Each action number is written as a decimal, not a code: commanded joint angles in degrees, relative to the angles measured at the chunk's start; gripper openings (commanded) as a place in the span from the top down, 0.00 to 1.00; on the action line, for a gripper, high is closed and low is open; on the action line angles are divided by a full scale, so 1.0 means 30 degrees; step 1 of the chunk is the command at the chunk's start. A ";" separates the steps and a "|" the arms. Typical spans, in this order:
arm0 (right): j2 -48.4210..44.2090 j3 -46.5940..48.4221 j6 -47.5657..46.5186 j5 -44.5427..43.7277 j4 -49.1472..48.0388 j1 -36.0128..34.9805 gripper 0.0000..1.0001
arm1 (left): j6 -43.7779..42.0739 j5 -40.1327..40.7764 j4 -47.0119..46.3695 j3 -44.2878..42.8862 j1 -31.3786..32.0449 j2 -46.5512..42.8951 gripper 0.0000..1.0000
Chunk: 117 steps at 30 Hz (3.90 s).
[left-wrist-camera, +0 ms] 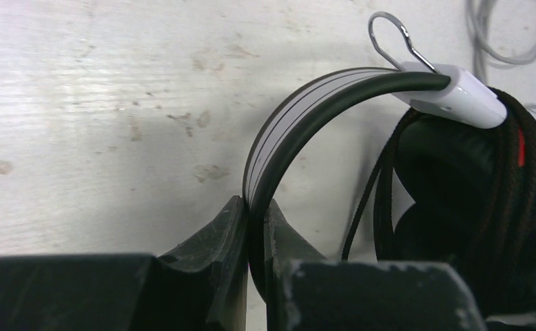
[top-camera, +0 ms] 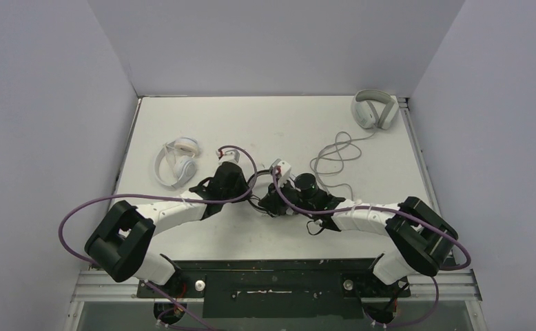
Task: Wrap the headphones
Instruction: Wrap the headphones cable around the headphones.
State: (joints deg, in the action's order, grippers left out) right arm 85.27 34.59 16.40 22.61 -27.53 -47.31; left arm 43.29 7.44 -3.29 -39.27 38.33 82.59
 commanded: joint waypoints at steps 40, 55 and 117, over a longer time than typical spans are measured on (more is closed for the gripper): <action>-0.3781 -0.0099 0.0160 0.0223 -0.4325 0.0852 1.00 | 0.0411 -0.1344 -0.0770 0.0244 -0.0962 -0.0109 1.00; -0.4709 -0.2002 0.4375 0.2069 -0.9411 0.1916 1.00 | 0.0729 -0.2740 -0.0980 0.0420 -0.2095 -0.0408 1.00; 0.4679 1.0048 0.1495 -0.5405 0.9602 0.0696 1.00 | -0.1190 0.6310 -0.0866 0.1486 0.0488 -0.5469 1.00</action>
State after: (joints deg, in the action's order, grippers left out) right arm 100.51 64.29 19.38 14.66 2.28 -46.98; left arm 35.48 27.88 -0.30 -34.44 39.66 70.17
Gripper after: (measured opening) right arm 0.052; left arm 0.077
